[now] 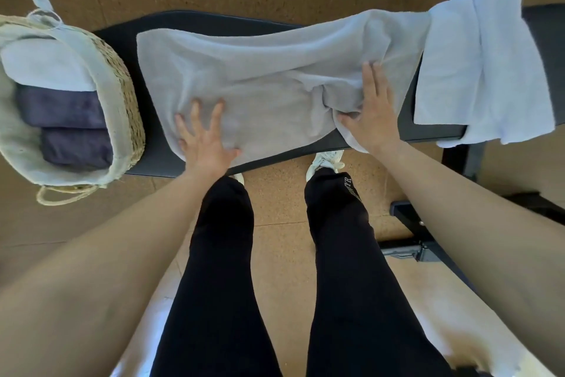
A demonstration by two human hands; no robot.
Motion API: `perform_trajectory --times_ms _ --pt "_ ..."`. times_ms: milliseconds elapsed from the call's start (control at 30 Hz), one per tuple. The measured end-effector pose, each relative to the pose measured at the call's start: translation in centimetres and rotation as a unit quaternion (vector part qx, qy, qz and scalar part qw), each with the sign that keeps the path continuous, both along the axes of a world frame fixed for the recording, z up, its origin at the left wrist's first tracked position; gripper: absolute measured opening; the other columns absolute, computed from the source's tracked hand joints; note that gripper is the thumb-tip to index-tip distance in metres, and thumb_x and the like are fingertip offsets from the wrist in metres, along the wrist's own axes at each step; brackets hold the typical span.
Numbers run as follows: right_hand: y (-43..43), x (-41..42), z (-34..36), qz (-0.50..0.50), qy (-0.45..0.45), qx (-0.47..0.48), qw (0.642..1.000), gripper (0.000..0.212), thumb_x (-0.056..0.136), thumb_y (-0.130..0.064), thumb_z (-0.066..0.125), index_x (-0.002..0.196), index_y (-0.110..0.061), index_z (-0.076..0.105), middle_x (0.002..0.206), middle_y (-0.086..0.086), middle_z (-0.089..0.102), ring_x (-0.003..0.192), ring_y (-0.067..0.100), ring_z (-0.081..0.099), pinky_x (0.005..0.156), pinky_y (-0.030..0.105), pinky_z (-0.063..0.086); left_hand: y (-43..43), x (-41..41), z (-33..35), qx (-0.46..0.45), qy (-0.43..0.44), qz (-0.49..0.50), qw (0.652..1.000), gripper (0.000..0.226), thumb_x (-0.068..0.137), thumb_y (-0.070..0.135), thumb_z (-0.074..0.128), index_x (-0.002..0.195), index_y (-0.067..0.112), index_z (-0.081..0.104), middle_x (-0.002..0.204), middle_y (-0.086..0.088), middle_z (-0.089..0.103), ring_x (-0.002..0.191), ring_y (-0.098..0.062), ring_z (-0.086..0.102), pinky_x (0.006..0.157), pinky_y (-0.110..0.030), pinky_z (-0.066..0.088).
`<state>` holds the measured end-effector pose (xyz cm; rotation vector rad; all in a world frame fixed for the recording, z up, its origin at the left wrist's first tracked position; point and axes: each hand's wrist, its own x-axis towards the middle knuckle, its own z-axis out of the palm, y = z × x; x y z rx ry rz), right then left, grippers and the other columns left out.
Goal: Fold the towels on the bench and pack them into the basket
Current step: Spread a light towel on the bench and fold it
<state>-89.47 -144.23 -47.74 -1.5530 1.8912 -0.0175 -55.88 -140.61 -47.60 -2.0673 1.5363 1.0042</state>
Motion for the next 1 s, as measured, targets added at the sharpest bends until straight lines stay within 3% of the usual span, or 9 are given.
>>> perform_trajectory --times_ms 133,233,333,400,500,600,767,900,1000 --pt "1.2 -2.1 -0.2 0.085 0.087 0.075 0.990 0.118 0.076 -0.036 0.082 0.162 -0.026 0.002 0.169 0.012 -0.002 0.155 0.040 0.001 0.118 0.064 0.017 0.4 3.5 0.0 0.032 -0.013 -0.013 0.999 0.118 0.075 0.032 0.088 0.155 0.049 0.004 0.168 0.001 -0.017 0.151 -0.047 -0.020 0.118 -0.071 0.014" --pt "1.7 -2.7 0.4 0.158 0.134 0.113 0.972 0.123 0.076 -0.029 0.085 0.161 -0.031 -0.004 0.169 0.010 -0.005 0.155 0.039 -0.001 0.119 0.063 0.016 0.4 5.4 0.1 0.043 -0.034 -0.038 0.998 0.119 0.070 0.029 0.092 0.151 0.046 0.006 0.167 0.000 -0.016 0.151 -0.048 -0.017 0.113 -0.074 0.025" --pt "2.6 -3.1 0.8 0.212 0.163 0.129 0.955 0.119 0.075 -0.018 0.080 0.161 -0.034 -0.002 0.168 0.013 0.003 0.152 0.042 0.009 0.118 0.058 0.022 0.0 5.2 0.0 0.040 -0.073 -0.075 0.994 0.114 0.066 0.031 0.093 0.147 0.034 0.013 0.165 -0.008 -0.005 0.151 -0.052 -0.007 0.116 -0.069 0.024" --pt "2.8 -2.7 1.2 0.197 0.183 0.128 0.955 0.115 0.070 -0.016 0.073 0.160 -0.034 0.004 0.162 0.014 0.017 0.145 0.041 0.022 0.113 0.054 0.028 -0.7 4.2 0.3 -0.001 -0.087 -0.126 0.988 0.100 0.066 0.031 0.088 0.142 0.025 0.023 0.157 -0.012 0.013 0.147 -0.048 0.015 0.114 -0.058 0.030" --pt "1.7 -1.2 1.9 0.123 0.154 0.052 0.979 0.090 0.070 -0.021 0.065 0.152 -0.026 0.030 0.145 0.013 0.038 0.130 0.039 0.037 0.103 0.050 0.037 -1.5 1.9 0.9 -0.071 -0.013 -0.162 0.984 0.062 0.074 0.020 0.077 0.127 0.015 0.046 0.133 -0.015 0.041 0.119 -0.036 0.044 0.094 -0.043 0.042" --pt "0.2 -0.1 1.3 0.132 0.106 0.065 0.983 0.078 0.082 -0.028 0.063 0.153 -0.024 0.033 0.155 0.011 0.033 0.139 0.040 0.030 0.107 0.055 0.038 -0.7 -0.2 1.1 -0.040 0.083 -0.162 0.982 0.026 0.087 0.016 0.068 0.113 0.015 0.063 0.115 -0.008 0.055 0.110 -0.032 0.053 0.076 -0.039 0.043" --pt "-0.9 -0.2 -0.1 0.162 0.109 0.117 0.974 0.088 0.089 -0.038 0.065 0.160 -0.037 0.013 0.169 0.004 -0.001 0.152 0.045 -0.004 0.117 0.067 0.017 2.9 -1.2 1.1 -0.003 0.119 -0.223 0.967 0.043 0.087 0.012 0.067 0.127 0.025 0.063 0.119 -0.002 0.054 0.117 -0.028 0.048 0.079 -0.042 0.053" --pt "-1.8 -1.2 -0.1 0.175 0.124 0.116 0.970 0.093 0.089 -0.042 0.067 0.159 -0.040 0.006 0.170 0.000 -0.007 0.153 0.043 -0.008 0.117 0.069 0.014 4.5 0.0 1.8 0.024 0.095 -0.245 0.965 0.049 0.085 0.008 0.062 0.129 0.030 0.065 0.121 0.000 0.055 0.117 -0.028 0.046 0.085 -0.041 0.052" --pt "-1.8 -2.1 -0.2 0.172 0.116 0.091 0.974 0.094 0.088 -0.034 0.069 0.160 -0.036 0.009 0.170 0.002 -0.001 0.155 0.039 0.000 0.120 0.063 0.014 4.0 0.4 2.1 0.077 0.089 -0.249 0.961 0.045 0.089 0.015 0.058 0.128 0.038 0.064 0.122 0.005 0.057 0.121 -0.024 0.047 0.084 -0.040 0.051"
